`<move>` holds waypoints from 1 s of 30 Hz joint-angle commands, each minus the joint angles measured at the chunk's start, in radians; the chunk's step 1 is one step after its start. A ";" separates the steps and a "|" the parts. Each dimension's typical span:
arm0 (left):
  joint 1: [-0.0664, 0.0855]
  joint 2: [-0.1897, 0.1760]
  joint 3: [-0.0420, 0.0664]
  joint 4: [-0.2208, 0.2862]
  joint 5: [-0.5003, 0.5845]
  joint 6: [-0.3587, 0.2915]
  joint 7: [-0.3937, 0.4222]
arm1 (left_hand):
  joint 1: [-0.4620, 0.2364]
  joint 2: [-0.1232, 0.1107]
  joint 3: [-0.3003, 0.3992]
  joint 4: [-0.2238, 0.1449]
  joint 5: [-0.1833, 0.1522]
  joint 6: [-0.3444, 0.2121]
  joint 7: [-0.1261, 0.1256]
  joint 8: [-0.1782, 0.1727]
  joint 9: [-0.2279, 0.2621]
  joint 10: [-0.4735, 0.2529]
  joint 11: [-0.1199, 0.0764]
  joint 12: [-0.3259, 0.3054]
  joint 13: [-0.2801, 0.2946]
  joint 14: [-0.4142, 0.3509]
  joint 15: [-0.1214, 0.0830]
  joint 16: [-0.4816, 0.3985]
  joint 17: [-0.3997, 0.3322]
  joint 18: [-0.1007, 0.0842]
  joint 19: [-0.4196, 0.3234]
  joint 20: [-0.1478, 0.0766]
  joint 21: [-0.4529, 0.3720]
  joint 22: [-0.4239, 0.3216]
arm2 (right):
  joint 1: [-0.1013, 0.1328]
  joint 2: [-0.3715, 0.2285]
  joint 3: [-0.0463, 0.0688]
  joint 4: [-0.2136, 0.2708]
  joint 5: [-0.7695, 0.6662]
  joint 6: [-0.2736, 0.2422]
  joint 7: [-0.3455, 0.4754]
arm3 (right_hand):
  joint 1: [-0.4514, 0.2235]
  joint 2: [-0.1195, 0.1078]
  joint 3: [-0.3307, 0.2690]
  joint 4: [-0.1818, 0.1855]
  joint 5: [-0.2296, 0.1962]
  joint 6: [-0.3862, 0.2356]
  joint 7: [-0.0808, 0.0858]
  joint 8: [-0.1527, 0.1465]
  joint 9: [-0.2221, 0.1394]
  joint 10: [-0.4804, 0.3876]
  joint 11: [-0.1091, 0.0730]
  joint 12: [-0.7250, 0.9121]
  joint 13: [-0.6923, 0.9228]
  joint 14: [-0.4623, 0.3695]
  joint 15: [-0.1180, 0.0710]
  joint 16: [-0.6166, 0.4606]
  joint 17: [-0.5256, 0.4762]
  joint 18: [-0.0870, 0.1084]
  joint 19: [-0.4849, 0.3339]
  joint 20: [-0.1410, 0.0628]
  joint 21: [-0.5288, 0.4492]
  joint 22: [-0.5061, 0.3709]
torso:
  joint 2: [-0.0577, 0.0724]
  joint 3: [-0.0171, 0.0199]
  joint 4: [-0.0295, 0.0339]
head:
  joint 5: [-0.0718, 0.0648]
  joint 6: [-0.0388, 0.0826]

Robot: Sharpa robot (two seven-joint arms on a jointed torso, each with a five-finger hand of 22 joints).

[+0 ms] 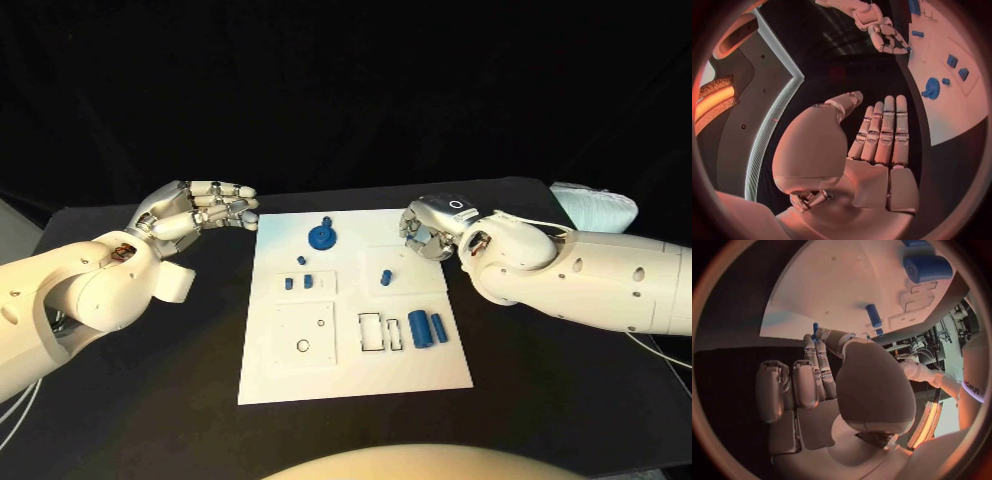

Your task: Assemble the parts on the task board

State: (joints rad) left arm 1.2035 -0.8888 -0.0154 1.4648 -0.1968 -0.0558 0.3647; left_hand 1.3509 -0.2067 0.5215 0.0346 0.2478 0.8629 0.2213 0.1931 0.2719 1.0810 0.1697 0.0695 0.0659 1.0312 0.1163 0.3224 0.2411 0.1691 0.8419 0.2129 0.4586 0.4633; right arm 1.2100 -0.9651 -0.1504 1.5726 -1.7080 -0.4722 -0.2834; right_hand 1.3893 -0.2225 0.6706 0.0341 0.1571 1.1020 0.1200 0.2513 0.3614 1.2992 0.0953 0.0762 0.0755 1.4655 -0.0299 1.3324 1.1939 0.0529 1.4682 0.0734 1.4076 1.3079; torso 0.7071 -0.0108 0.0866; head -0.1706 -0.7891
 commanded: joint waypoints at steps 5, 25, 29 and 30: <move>0.000 0.007 0.001 -0.007 0.032 0.006 0.013 | -0.006 0.000 -0.007 0.000 -0.001 -0.005 0.008 -0.003 -0.001 -0.008 0.000 0.006 0.002 0.004 0.001 -0.010 0.002 0.011 0.007 0.002 -0.011 -0.005 | 0.025 -0.031 0.004 0.053 0.069 -0.029 0.042 | 0.009 0.019 0.051 -0.047 0.004 0.007 0.001 0.006 0.002 0.058 -0.050 0.001 0.033 0.043 -0.005 0.005 0.001 -0.012 0.039 -0.008 0.007 0.101 | 0.000 0.0006 -0.0001 | 0.001 0.003; 0.000 0.019 0.000 -0.006 0.043 -0.042 0.017 | 0.000 0.003 -0.024 0.007 0.000 -0.008 0.010 0.001 -0.005 -0.029 0.004 0.019 0.002 -0.015 0.008 -0.038 0.008 0.009 0.014 0.009 -0.049 -0.033 | -0.014 0.051 -0.004 0.223 -0.007 0.019 0.053 | 0.007 0.017 0.054 -0.050 0.005 0.006 0.001 0.007 0.004 0.057 -0.049 -0.001 0.034 0.042 -0.005 0.004 -0.004 -0.011 0.036 -0.009 0.001 0.095 | 0.000 -0.0017 0.0013 | 0.052 0.000; 0.000 0.022 0.000 -0.003 0.045 -0.051 0.018 | 0.000 0.003 -0.025 0.007 0.000 -0.008 0.010 0.002 -0.005 -0.029 0.004 0.020 0.002 -0.016 0.008 -0.039 0.008 0.009 0.014 0.009 -0.051 -0.034 | -0.034 0.079 -0.007 0.228 -0.031 0.029 0.049 | 0.007 0.017 0.054 -0.050 0.005 0.006 0.001 0.007 0.004 0.057 -0.049 -0.001 0.034 0.042 -0.005 0.004 -0.004 -0.011 0.036 -0.009 0.001 0.095 | 0.001 -0.0023 0.0024 | 0.056 0.005; 0.000 0.023 0.000 -0.002 0.045 -0.052 0.018 | 0.000 0.003 -0.025 0.007 0.000 -0.008 0.010 0.002 -0.005 -0.029 0.004 0.020 0.002 -0.016 0.008 -0.039 0.008 0.009 0.014 0.009 -0.051 -0.034 | -0.038 0.086 -0.008 0.228 -0.037 0.031 0.047 | 0.007 0.017 0.054 -0.050 0.005 0.006 0.001 0.007 0.004 0.057 -0.049 -0.002 0.034 0.042 -0.005 0.003 -0.006 -0.011 0.036 -0.009 0.001 0.096 | 0.001 -0.0018 0.0014 | 0.060 0.004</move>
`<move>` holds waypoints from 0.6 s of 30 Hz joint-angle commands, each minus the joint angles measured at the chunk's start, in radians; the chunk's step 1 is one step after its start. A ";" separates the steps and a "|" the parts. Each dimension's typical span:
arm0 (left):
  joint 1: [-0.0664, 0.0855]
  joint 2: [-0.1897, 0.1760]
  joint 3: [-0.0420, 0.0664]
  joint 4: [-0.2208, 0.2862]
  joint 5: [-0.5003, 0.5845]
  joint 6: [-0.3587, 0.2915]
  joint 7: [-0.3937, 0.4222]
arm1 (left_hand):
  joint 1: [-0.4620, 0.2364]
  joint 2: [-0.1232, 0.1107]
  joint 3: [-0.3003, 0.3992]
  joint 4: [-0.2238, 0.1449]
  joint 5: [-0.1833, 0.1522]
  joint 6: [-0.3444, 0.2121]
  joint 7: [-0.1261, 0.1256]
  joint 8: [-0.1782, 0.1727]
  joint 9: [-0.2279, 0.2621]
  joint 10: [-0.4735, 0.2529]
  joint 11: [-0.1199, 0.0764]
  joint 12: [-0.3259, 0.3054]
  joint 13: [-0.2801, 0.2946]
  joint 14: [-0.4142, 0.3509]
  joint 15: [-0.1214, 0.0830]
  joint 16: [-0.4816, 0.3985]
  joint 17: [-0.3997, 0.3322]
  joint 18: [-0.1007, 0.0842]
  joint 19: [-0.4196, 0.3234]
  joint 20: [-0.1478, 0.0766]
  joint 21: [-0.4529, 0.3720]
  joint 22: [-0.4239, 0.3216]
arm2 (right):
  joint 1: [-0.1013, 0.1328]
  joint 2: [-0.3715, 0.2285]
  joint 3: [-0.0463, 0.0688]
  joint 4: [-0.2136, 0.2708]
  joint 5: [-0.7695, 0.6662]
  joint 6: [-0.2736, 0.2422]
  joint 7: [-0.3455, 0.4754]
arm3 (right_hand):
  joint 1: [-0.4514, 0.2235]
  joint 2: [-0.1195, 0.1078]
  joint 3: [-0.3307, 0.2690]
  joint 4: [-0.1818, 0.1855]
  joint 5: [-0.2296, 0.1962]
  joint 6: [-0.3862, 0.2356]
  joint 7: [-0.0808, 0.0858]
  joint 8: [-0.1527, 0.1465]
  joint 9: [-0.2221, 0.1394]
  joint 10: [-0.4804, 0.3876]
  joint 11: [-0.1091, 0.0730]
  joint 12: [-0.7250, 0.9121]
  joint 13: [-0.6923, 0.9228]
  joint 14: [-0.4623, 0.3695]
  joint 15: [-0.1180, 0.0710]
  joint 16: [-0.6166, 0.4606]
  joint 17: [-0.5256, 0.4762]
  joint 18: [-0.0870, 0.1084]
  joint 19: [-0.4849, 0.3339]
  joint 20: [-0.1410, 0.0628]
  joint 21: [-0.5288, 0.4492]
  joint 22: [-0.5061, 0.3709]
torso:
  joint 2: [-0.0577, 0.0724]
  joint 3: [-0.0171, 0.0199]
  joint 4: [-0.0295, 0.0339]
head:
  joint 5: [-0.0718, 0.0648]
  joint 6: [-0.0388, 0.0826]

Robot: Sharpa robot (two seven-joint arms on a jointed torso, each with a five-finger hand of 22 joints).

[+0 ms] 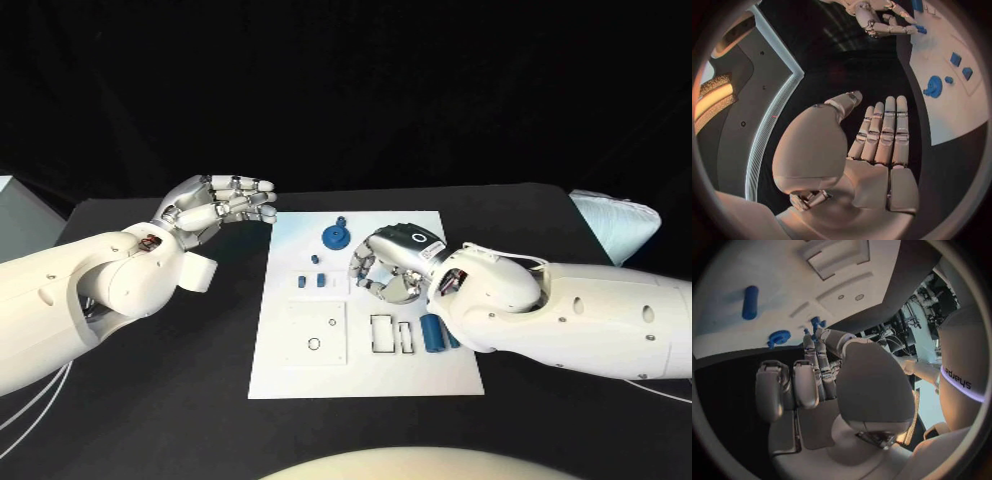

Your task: Assemble the parts on the task board

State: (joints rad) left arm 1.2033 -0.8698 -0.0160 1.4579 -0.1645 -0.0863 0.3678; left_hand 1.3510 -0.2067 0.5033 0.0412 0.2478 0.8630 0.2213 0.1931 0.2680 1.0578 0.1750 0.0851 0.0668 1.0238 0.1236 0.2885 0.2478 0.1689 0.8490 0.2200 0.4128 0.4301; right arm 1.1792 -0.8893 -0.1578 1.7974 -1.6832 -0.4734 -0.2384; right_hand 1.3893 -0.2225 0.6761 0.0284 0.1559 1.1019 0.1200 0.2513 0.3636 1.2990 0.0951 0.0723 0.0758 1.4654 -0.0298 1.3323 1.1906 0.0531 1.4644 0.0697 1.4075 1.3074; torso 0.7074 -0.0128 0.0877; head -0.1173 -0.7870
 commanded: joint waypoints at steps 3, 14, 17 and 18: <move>0.000 0.008 0.000 0.007 0.014 -0.025 0.015 | 0.001 0.004 -0.007 0.001 0.000 -0.007 0.010 0.002 -0.001 -0.007 -0.001 0.006 0.002 -0.010 0.001 -0.006 0.001 0.010 0.007 0.002 -0.007 -0.002 | -0.022 0.036 -0.002 0.002 -0.080 0.040 -0.006 | 0.007 0.017 0.049 -0.045 0.006 0.006 0.002 0.007 0.002 0.057 -0.049 0.002 0.034 0.042 -0.005 0.003 -0.003 -0.011 0.040 -0.005 0.001 0.096 | 0.003 0.0018 -0.0009 | 0.016 0.000; -0.001 0.019 -0.002 0.009 0.014 -0.026 0.016 | 0.002 0.005 -0.007 0.001 0.000 -0.007 0.010 0.003 -0.001 -0.007 -0.001 0.007 0.002 -0.011 0.001 -0.007 0.001 0.010 0.008 0.003 -0.009 -0.004 | -0.062 0.092 -0.006 -0.020 -0.112 0.038 -0.043 | 0.006 0.017 0.049 -0.045 0.006 0.006 0.002 0.007 0.002 0.057 -0.049 0.002 0.034 0.041 -0.005 0.002 -0.004 -0.010 0.039 -0.005 -0.002 0.093 | 0.003 0.0023 0.0011 | 0.009 -0.010; -0.002 0.021 -0.002 0.009 0.014 -0.025 0.016 | 0.002 0.005 -0.007 0.001 0.000 -0.007 0.010 0.003 -0.001 -0.007 -0.001 0.007 0.002 -0.011 0.001 -0.007 0.001 0.010 0.008 0.003 -0.009 -0.004 | -0.069 0.103 -0.006 -0.026 -0.117 0.032 -0.046 | 0.006 0.017 0.049 -0.045 0.006 0.006 0.002 0.007 0.002 0.057 -0.049 0.002 0.034 0.042 -0.005 0.002 -0.004 -0.010 0.039 -0.005 -0.002 0.093 | 0.002 0.0038 -0.0015 | 0.014 -0.012; -0.002 0.021 -0.002 0.009 0.014 -0.025 0.016 | 0.002 0.005 -0.007 0.001 0.000 -0.007 0.010 0.003 -0.001 -0.007 -0.001 0.007 0.002 -0.011 0.001 -0.007 0.001 0.010 0.008 0.003 -0.009 -0.004 | -0.071 0.105 -0.006 -0.028 -0.118 0.030 -0.047 | 0.006 0.017 0.049 -0.045 0.006 0.006 0.002 0.007 0.002 0.057 -0.049 0.002 0.034 0.042 -0.005 0.002 -0.004 -0.010 0.039 -0.005 -0.002 0.093 | 0.002 0.0038 -0.0016 | 0.015 -0.013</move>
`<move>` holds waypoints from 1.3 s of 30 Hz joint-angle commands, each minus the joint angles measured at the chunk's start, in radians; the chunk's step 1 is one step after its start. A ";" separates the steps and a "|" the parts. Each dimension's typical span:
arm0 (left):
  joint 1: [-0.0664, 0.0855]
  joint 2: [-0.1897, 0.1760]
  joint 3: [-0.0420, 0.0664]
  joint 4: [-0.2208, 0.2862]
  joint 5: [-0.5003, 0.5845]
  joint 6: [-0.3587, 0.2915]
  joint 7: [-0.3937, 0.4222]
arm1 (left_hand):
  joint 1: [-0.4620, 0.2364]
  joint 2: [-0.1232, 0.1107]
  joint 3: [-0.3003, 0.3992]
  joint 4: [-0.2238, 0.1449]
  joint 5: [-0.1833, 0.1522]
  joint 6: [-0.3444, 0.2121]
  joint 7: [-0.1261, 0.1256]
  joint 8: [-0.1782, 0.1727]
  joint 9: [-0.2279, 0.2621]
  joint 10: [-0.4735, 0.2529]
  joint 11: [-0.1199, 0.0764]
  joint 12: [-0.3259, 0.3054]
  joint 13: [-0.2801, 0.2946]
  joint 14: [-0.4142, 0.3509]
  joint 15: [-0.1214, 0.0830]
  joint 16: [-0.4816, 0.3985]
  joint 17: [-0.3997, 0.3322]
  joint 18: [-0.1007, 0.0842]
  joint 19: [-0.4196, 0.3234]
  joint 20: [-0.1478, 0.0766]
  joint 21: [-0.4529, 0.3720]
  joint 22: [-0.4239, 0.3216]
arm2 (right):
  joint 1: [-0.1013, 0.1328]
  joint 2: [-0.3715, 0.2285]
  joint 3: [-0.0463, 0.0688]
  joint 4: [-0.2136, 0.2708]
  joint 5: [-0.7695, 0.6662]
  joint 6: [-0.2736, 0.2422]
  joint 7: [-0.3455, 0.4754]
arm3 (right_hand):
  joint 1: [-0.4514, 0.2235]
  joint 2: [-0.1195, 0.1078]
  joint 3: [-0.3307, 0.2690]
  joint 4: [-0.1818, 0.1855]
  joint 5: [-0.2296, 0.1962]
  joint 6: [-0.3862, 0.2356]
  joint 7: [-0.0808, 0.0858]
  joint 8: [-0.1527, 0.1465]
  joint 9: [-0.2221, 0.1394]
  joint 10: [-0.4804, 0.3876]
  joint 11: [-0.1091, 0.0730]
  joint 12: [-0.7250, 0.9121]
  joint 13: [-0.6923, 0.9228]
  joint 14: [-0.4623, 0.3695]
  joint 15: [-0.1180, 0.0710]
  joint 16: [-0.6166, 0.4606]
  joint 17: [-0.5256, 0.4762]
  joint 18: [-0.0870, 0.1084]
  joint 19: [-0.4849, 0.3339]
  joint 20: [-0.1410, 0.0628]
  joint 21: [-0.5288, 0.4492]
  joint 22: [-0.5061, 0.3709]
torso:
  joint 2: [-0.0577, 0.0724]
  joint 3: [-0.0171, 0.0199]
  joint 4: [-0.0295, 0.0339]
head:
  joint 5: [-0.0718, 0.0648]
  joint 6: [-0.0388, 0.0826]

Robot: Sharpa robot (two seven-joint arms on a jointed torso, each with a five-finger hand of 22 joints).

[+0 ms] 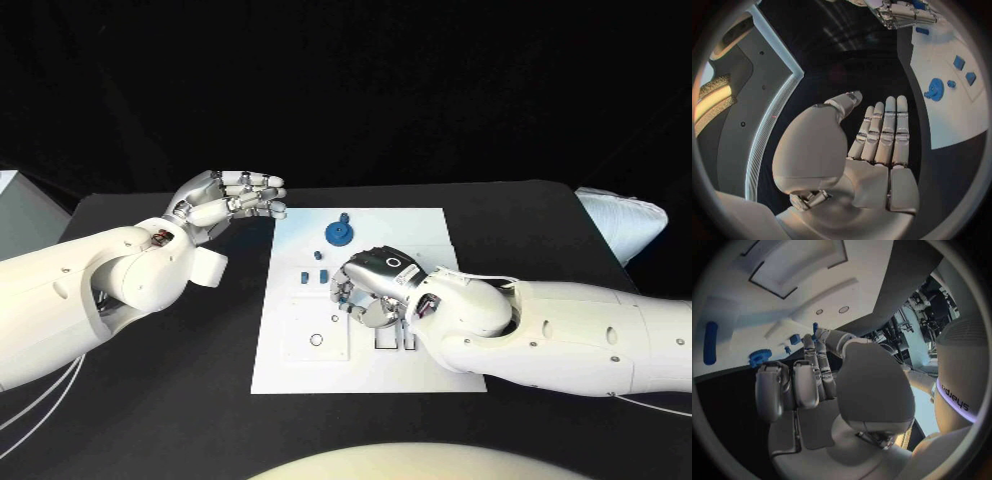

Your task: Assemble the parts on the task board

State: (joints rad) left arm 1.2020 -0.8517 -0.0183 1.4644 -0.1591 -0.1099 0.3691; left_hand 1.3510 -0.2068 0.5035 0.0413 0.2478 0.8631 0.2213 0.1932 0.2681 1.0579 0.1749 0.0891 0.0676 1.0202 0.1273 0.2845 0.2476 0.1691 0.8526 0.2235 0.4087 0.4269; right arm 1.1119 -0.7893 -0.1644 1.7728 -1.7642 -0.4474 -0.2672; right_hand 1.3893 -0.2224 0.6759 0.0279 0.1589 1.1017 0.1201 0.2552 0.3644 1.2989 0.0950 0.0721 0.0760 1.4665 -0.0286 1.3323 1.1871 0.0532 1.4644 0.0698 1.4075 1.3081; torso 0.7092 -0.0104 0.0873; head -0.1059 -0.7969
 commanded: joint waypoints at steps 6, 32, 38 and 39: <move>-0.001 0.004 0.000 0.003 0.008 0.001 0.014 | 0.002 0.005 -0.007 0.001 0.000 -0.007 0.010 0.003 -0.001 -0.007 -0.001 0.003 0.001 -0.007 -0.002 -0.003 0.002 0.010 0.004 -0.001 -0.005 -0.001 | -0.011 0.022 0.000 -0.018 -0.048 -0.005 -0.025 | 0.006 0.017 0.050 -0.045 0.003 0.006 0.001 0.003 0.002 0.057 -0.049 0.002 0.034 0.040 -0.006 0.002 -0.001 -0.010 0.038 -0.005 -0.003 0.091 | 0.001 0.0002 0.0008 | 0.007 -0.011; -0.002 0.004 -0.001 -0.001 0.006 0.011 0.008 | 0.006 0.008 -0.009 0.002 0.000 -0.005 0.010 0.006 -0.002 -0.008 -0.001 0.009 0.002 -0.009 -0.002 -0.007 0.003 0.010 0.007 0.000 -0.014 -0.007 | -0.036 0.053 0.000 -0.046 -0.035 0.013 -0.008 | 0.005 0.017 0.051 -0.047 0.003 0.006 0.001 0.003 0.003 0.057 -0.049 0.001 0.035 0.040 -0.006 0.002 -0.002 -0.010 0.038 -0.005 -0.003 0.091 | 0.000 -0.0006 0.0003 | 0.021 -0.030; -0.002 0.005 -0.001 -0.003 0.005 0.013 0.005 | 0.007 0.009 -0.009 0.002 0.001 -0.005 0.010 0.006 -0.002 -0.008 -0.001 0.010 0.002 -0.010 -0.001 -0.007 0.003 0.010 0.007 0.000 -0.015 -0.008 | -0.038 0.052 0.000 -0.046 -0.030 0.017 -0.002 | 0.005 0.017 0.051 -0.047 0.003 0.006 0.001 0.003 0.003 0.057 -0.049 0.001 0.035 0.040 -0.006 0.003 -0.002 -0.010 0.038 -0.005 -0.003 0.091 | 0.000 -0.0001 0.0009 | 0.029 -0.029; -0.002 0.005 -0.001 -0.003 0.004 0.013 0.004 | 0.007 0.009 -0.009 0.002 0.001 -0.005 0.010 0.006 -0.002 -0.008 -0.001 0.010 0.002 -0.010 -0.001 -0.007 0.003 0.010 0.007 0.000 -0.015 -0.008 | -0.038 0.052 0.000 -0.046 -0.029 0.017 -0.002 | 0.005 0.017 0.051 -0.047 0.003 0.006 0.001 0.003 0.003 0.057 -0.049 0.001 0.035 0.040 -0.006 0.003 -0.002 -0.010 0.038 -0.005 -0.003 0.091 | 0.000 -0.0002 0.0009 | 0.029 -0.029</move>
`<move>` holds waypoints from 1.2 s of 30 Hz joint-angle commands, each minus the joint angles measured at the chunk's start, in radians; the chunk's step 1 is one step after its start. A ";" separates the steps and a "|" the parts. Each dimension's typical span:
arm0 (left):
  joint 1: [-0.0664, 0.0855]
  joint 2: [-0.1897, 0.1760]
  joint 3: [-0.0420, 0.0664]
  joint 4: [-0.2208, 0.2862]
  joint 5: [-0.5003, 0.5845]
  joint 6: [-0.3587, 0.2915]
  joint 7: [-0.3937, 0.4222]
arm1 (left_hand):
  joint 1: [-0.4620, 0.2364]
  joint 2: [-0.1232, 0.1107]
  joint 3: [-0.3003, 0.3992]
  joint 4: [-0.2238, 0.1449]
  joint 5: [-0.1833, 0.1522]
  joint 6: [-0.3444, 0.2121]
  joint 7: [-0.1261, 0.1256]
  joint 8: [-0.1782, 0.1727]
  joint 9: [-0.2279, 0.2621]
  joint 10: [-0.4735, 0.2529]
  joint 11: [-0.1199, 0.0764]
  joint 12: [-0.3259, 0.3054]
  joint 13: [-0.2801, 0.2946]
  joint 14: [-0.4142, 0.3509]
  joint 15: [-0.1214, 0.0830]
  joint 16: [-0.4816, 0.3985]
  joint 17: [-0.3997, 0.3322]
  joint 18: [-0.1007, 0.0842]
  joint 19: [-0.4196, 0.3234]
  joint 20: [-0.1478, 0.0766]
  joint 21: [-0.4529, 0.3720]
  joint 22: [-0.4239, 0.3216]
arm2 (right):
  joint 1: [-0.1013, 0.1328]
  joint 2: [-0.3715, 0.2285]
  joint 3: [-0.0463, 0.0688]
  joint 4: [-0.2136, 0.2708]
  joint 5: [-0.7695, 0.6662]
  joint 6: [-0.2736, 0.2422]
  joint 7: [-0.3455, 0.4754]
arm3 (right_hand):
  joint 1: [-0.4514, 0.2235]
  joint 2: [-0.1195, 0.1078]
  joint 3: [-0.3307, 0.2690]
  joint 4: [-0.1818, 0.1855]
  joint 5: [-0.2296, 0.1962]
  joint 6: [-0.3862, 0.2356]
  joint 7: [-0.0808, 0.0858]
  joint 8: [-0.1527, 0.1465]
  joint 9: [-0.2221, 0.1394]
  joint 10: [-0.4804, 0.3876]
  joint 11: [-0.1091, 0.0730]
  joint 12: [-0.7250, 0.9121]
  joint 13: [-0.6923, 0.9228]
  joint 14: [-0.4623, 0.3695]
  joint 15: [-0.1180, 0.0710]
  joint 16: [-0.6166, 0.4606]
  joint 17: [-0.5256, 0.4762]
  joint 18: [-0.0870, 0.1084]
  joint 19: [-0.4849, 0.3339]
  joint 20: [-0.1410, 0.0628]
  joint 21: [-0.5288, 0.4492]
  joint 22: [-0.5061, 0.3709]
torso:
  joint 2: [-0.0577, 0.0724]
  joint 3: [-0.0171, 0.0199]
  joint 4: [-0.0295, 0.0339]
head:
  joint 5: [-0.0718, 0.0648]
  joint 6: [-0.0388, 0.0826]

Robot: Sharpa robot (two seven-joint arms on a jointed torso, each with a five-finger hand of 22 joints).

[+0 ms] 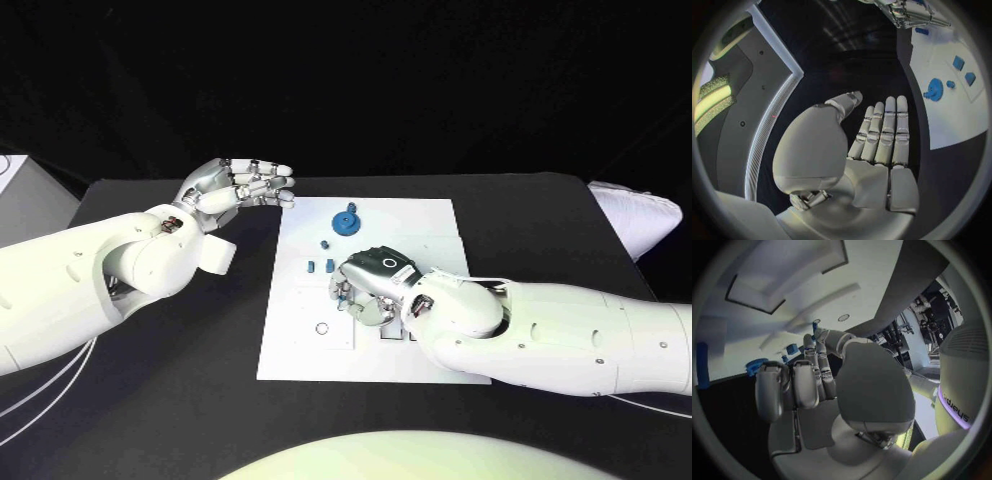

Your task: Assemble the parts on the task board

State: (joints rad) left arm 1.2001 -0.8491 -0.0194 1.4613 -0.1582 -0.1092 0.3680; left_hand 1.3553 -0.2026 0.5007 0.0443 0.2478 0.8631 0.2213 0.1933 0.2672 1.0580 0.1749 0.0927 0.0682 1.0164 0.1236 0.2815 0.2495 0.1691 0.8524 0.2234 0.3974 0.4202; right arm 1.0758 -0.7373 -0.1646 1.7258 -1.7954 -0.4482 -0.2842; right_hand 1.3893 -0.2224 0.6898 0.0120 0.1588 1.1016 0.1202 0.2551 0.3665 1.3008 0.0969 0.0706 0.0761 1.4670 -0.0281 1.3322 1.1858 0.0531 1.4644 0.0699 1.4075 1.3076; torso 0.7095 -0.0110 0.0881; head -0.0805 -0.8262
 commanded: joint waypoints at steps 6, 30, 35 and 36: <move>0.000 0.001 0.000 -0.003 0.004 0.013 0.001 | 0.005 0.005 -0.006 -0.002 0.001 -0.005 0.010 0.006 -0.001 -0.009 -0.001 0.007 0.001 -0.007 0.002 -0.005 0.002 0.010 0.007 0.000 -0.006 -0.002 | -0.003 -0.002 0.000 0.003 0.003 0.017 0.017 | 0.005 0.017 0.037 -0.031 0.003 0.006 0.001 0.003 0.001 0.056 -0.051 0.003 0.035 0.039 -0.007 0.003 -0.001 -0.010 0.038 -0.005 -0.003 0.092 | 0.000 -0.0002 -0.0013 | 0.005 -0.003; 0.000 -0.002 0.000 -0.005 0.002 0.015 -0.001 | 0.009 0.006 -0.005 -0.003 0.000 -0.006 0.010 0.007 -0.002 -0.010 -0.001 0.009 0.001 -0.008 0.002 -0.006 0.002 0.010 0.008 0.001 -0.008 -0.004 | -0.008 0.007 -0.001 -0.006 -0.008 0.030 0.012 | 0.002 0.017 0.039 -0.032 0.004 0.006 0.002 0.004 0.003 0.056 -0.051 0.002 0.036 0.039 -0.007 0.003 -0.002 -0.009 0.037 -0.005 -0.004 0.091 | 0.000 -0.0001 0.0007 | 0.006 -0.011; 0.000 -0.003 0.000 -0.004 0.002 0.014 -0.001 | 0.009 0.006 -0.005 -0.003 0.000 -0.006 0.010 0.007 -0.002 -0.010 -0.001 0.009 0.001 -0.008 0.002 -0.006 0.002 0.010 0.008 0.001 -0.008 -0.004 | -0.008 0.010 -0.001 -0.009 -0.011 0.048 0.013 | 0.000 0.016 0.039 -0.033 0.004 0.006 0.002 0.004 0.003 0.056 -0.050 0.001 0.036 0.039 -0.007 0.003 -0.003 -0.009 0.036 -0.005 -0.005 0.090 | -0.001 -0.0005 -0.0005 | 0.009 -0.014; 0.000 -0.003 0.000 -0.004 0.002 0.014 -0.001 | 0.009 0.006 -0.005 -0.003 0.000 -0.006 0.010 0.007 -0.002 -0.010 -0.001 0.009 0.001 -0.008 0.002 -0.006 0.002 0.010 0.008 0.001 -0.008 -0.004 | -0.008 0.011 -0.001 -0.010 -0.011 0.054 0.014 | -0.002 0.015 0.038 -0.033 0.004 0.006 0.002 0.004 0.004 0.055 -0.050 0.001 0.036 0.039 -0.006 0.002 -0.004 -0.009 0.036 -0.005 -0.006 0.089 | 0.000 -0.0008 -0.0005 | 0.009 -0.013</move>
State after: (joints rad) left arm 1.2000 -0.8524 -0.0195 1.4549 -0.1587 -0.1083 0.3623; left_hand 1.3592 -0.1986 0.5008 0.0443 0.2478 0.8631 0.2212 0.1933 0.2666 1.0544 0.1713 0.0966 0.0678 1.0165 0.1236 0.2806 0.2510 0.1690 0.8523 0.2234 0.3929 0.4168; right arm 1.0690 -0.7290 -0.1647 1.7152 -1.7922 -0.4299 -0.2788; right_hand 1.3976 -0.2102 0.7261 -0.0210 0.1590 1.1025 0.1229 0.2553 0.3684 1.3013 0.0959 0.0753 0.1122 1.4650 -0.0301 1.3322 1.1827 0.0533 1.4644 0.0699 1.4075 1.3081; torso 0.7094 -0.0110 0.0883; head -0.0723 -0.8399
